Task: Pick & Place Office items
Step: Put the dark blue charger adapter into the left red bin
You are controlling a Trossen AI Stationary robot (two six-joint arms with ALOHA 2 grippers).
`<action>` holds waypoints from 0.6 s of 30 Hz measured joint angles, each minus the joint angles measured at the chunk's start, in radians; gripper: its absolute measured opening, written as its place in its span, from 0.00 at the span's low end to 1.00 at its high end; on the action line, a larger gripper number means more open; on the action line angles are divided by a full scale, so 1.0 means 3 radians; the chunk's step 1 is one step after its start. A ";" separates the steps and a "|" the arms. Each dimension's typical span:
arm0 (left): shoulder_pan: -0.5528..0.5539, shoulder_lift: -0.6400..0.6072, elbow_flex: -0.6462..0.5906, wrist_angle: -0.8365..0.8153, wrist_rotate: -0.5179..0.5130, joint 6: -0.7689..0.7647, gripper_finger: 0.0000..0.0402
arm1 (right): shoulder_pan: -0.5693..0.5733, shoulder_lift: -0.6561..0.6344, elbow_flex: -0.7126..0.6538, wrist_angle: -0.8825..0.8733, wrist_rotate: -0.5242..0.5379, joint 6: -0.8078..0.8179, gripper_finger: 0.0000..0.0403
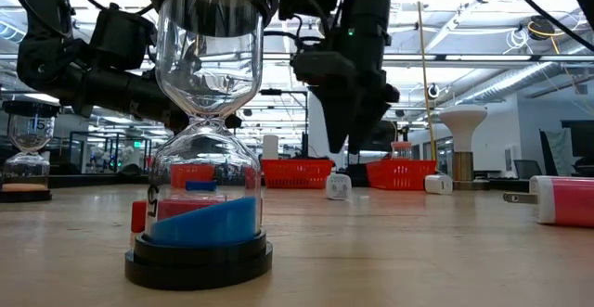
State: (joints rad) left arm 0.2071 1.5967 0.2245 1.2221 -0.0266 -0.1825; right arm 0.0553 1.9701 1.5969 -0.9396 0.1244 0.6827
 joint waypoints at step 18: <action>-0.0001 0.0000 0.0000 -0.0078 0.0003 -0.0020 0.01 | 0.0125 -0.0041 -0.0738 0.1066 0.0452 0.1234 0.56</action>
State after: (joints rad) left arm 0.2070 1.5967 0.2245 1.1988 -0.0257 -0.1886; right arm 0.0928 1.9578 1.3754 -0.6198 0.2601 1.0529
